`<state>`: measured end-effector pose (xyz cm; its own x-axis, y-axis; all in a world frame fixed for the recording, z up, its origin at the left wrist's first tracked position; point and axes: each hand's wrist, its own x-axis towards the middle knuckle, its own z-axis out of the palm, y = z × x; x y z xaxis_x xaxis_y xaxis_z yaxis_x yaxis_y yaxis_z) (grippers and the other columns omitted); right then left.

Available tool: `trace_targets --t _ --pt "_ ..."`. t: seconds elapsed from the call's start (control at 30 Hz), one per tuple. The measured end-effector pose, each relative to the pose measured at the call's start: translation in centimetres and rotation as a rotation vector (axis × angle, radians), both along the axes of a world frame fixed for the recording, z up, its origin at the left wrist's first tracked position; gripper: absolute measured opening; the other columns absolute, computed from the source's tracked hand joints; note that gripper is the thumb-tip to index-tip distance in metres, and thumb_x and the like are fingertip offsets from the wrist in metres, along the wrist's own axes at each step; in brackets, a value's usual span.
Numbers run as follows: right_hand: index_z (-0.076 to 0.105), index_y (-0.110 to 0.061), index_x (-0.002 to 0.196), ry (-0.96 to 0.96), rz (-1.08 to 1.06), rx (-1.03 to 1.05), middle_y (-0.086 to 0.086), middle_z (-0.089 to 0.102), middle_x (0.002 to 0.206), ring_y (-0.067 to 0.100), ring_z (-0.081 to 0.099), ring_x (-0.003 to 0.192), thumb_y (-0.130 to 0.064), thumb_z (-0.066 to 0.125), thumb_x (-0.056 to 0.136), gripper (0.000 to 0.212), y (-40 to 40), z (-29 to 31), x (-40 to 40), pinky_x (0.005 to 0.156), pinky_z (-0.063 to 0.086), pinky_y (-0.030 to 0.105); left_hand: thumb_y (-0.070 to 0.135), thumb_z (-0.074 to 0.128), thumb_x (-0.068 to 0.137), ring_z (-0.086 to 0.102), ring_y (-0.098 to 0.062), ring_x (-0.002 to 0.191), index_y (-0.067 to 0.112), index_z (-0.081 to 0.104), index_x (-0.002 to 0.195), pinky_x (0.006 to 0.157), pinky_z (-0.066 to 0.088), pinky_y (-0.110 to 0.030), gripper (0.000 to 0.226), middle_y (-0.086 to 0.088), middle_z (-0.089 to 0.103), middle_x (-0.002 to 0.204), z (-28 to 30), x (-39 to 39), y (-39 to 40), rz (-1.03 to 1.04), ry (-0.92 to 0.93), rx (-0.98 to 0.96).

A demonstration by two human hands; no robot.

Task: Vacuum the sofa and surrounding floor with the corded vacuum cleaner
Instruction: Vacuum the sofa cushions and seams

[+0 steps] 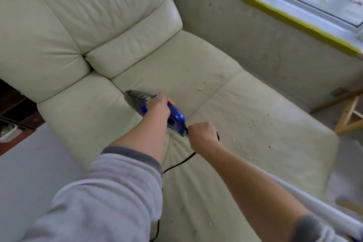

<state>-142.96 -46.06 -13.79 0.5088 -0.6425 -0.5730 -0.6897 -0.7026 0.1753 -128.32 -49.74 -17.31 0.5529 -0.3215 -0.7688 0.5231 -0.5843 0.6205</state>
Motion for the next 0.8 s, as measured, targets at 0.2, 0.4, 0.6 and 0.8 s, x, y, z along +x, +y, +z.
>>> trace_targets --t 0.2,0.4,0.6,0.8 --pt "0.062 -0.010 0.101 -0.018 0.055 -0.054 0.002 0.058 0.075 0.023 0.065 0.077 -0.002 0.051 0.090 0.018 -1.2 0.2 3.4 0.069 0.054 0.030 -0.002 0.048 0.073 0.054 -0.023 0.065 0.009 0.044 0.017 0.064 0.045 -0.026 0.057 -0.002 0.054 0.040 0.0 4.2 -1.0 0.045 -0.024 0.033" --pt "0.062 -0.011 0.096 -0.075 -0.024 -0.047 0.000 0.054 0.070 0.023 0.065 0.076 0.002 0.051 0.087 0.019 -1.6 -1.9 4.8 0.067 0.054 0.031 -0.003 0.034 0.078 0.045 -0.020 0.045 0.009 0.043 0.021 0.054 0.042 -0.023 0.059 -0.003 0.046 0.029 -1.8 5.3 -2.3 0.085 0.017 -0.084" --pt "0.065 -0.015 0.100 -0.103 -0.149 -0.018 0.000 0.057 0.080 0.023 0.063 0.083 0.002 0.049 0.090 0.026 -1.4 -4.4 4.9 0.061 0.044 0.031 0.001 0.034 0.085 0.038 -0.021 0.039 0.012 0.033 0.014 0.055 0.036 -0.026 0.071 -0.003 0.039 0.027 -5.0 5.0 -3.5 0.129 0.079 -0.173" --pt "0.065 -0.013 0.100 -0.131 -0.170 -0.001 0.002 0.053 0.077 0.026 0.065 0.083 0.003 0.052 0.089 0.023 -2.1 -5.3 8.1 0.068 0.056 0.035 0.002 0.033 0.084 0.043 -0.023 0.046 0.012 0.035 0.015 0.065 0.043 -0.028 0.070 -0.004 0.044 0.028 -5.8 8.2 -4.6 0.103 0.037 -0.159"
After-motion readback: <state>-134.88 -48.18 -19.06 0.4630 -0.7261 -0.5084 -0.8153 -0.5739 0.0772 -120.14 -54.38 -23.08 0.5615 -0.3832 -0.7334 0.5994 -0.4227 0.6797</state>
